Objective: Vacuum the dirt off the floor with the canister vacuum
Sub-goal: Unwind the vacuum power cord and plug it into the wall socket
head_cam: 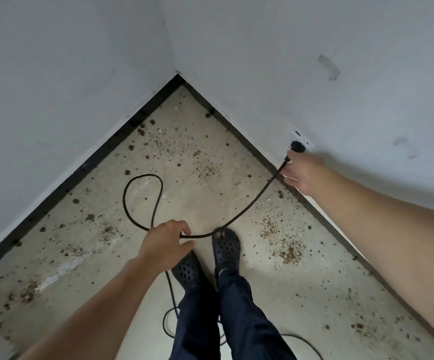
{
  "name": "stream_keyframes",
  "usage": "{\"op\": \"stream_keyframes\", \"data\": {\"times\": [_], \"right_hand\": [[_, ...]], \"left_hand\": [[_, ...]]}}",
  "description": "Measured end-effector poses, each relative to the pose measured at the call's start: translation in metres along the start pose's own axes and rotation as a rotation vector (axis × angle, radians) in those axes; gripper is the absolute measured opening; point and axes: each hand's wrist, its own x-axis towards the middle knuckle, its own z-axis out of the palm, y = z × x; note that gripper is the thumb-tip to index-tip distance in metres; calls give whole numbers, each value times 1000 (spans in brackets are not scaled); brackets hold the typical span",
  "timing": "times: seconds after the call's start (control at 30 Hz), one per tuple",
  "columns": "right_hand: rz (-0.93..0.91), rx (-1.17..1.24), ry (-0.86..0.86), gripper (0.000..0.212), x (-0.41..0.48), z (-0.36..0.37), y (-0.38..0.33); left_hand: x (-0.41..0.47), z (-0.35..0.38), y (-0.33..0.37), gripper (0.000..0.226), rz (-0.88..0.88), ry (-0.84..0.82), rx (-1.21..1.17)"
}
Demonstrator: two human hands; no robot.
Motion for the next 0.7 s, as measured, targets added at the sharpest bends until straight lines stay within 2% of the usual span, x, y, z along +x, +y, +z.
{"op": "stream_keyframes", "data": {"times": [0.1, 0.17, 0.27, 0.37, 0.5, 0.6, 0.7], "right_hand": [[-219, -379, 36, 34, -43, -5, 12], [-266, -526, -27, 31, -85, -9, 24], [-254, -654, -177, 20, -149, -13, 38], [-284, -755, -301, 10, -210, -13, 54], [-354, -899, -420, 9, -277, -6, 78], [-450, -1066, -518, 12, -324, -2, 101], [-628, -1270, -597, 12, -356, -4, 136]], "left_hand": [[-42, -4, 6, 33, -53, 41, -72], [-79, -9, 8, 31, -98, 47, -154], [-137, -16, 4, 29, -184, 67, -275], [-199, -17, -3, 30, -296, 158, -432], [-281, -4, -13, 31, -411, 304, -615], [-347, 22, -18, 30, -523, 424, -747], [-415, 64, -15, 28, -650, 525, -864]]}}
